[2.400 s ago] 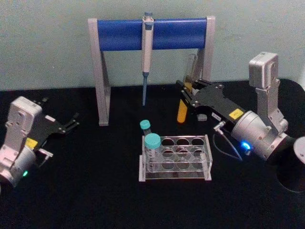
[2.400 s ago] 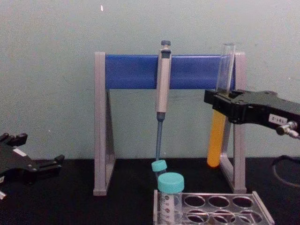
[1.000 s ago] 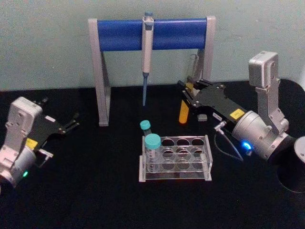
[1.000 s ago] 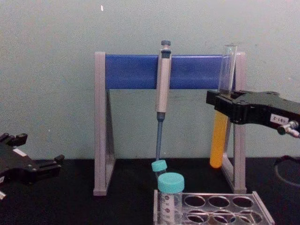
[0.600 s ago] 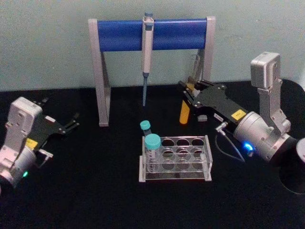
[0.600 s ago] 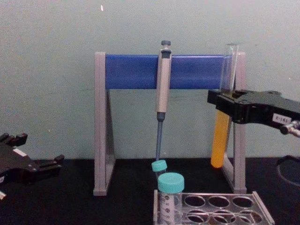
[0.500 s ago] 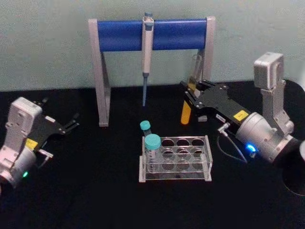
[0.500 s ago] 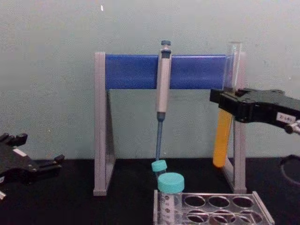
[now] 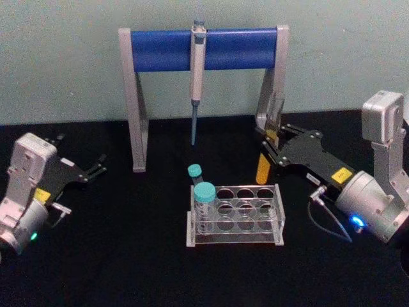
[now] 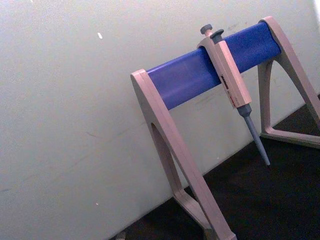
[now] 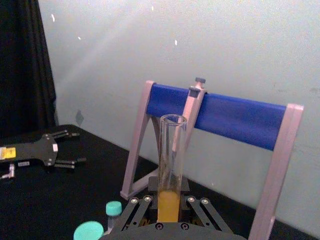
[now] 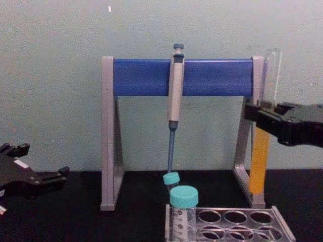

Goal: Pick up the test tube from the test tube rack, shake it, then place it back into the test tube rack.

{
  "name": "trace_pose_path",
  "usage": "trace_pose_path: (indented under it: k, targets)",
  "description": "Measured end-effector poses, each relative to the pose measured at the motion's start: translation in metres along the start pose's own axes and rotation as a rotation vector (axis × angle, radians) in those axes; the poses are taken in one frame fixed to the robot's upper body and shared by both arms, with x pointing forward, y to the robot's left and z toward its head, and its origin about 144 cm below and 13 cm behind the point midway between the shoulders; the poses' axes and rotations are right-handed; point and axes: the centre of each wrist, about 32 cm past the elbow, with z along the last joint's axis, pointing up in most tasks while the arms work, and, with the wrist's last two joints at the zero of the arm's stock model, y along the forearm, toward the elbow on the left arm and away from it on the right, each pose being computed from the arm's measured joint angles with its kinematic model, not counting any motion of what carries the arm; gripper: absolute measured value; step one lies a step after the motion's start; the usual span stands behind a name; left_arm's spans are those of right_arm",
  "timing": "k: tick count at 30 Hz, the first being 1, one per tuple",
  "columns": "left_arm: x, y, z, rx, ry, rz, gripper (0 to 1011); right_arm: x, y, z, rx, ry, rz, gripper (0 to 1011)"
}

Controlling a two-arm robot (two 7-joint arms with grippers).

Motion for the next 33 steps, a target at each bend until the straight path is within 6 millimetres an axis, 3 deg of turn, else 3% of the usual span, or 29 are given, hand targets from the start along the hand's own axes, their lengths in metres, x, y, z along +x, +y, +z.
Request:
trace_pose_path:
  k: [12,33]
  targets:
    - [0.0,0.0,0.0,0.0,0.0,0.0,1001,0.0,-0.008,-0.009,-0.033,-0.011,-0.023,232]
    - [0.0,0.0,0.0,0.0,0.0,0.0,1001,0.002,-0.002,-0.019,-0.059,-0.004,-0.036,232]
